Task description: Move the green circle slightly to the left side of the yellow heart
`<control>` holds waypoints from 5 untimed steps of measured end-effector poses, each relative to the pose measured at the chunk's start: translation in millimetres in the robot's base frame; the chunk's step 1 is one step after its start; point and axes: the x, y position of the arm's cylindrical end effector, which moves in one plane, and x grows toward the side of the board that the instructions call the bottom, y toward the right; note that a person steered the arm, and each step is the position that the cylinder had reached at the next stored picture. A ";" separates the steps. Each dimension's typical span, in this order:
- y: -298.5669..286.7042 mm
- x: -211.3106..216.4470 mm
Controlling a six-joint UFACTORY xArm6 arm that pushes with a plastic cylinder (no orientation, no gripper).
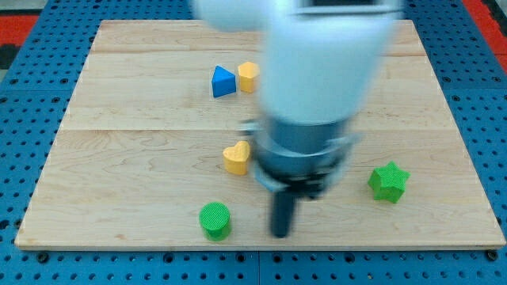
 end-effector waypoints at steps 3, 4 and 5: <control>-273.0 -17.9; -189.1 -0.2; -141.0 4.9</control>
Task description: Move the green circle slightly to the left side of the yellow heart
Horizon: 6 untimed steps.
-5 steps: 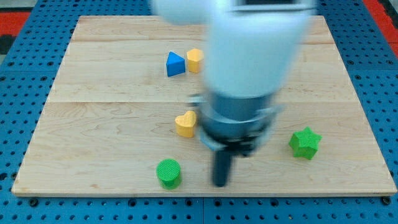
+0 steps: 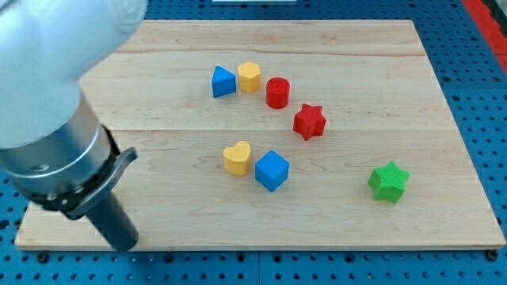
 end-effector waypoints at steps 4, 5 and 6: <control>-66.4 -46.8; -61.9 -49.8; -61.9 -49.6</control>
